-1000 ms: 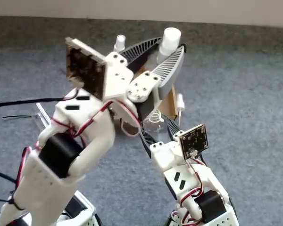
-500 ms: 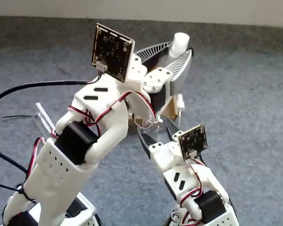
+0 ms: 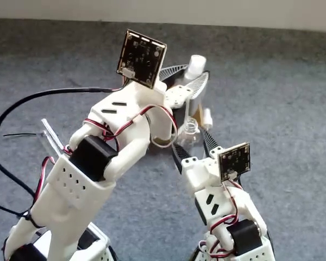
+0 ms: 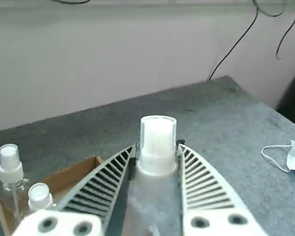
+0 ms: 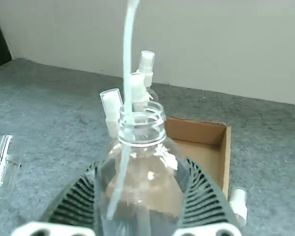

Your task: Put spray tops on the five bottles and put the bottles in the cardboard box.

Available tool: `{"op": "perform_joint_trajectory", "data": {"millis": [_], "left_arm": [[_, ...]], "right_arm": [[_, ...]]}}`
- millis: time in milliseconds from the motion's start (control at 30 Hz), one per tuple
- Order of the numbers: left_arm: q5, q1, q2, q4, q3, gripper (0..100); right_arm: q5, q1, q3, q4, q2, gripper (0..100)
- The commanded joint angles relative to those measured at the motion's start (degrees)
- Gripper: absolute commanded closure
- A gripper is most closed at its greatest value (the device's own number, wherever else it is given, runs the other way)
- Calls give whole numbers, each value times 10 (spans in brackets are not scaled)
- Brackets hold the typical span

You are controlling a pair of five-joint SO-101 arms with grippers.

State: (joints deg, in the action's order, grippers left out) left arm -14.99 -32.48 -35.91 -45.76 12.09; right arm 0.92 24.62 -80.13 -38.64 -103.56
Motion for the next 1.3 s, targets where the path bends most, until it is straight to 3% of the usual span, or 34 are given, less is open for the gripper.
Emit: {"op": "perform_joint_trajectory", "data": {"millis": [0, 200, 400, 600, 1033, 1267], "left_arm": [[51, 17, -5, -30, 8, 994], [113, -23, -12, -65, 45, 991], [121, -36, -103, -61, 121, 986], [121, -12, -153, -62, 143, 856], [149, 9, -145, -61, 0, 860], [169, 8, -7, -77, -69, 860]], "right_arm": [[4, -16, 44, 36, 1, 995], [4, -15, 86, 36, 51, 995], [7, -15, 117, 36, 102, 995], [7, -15, 114, 36, 77, 995], [4, -15, 56, 35, 62, 995], [3, -15, 57, 35, 62, 995]]}}
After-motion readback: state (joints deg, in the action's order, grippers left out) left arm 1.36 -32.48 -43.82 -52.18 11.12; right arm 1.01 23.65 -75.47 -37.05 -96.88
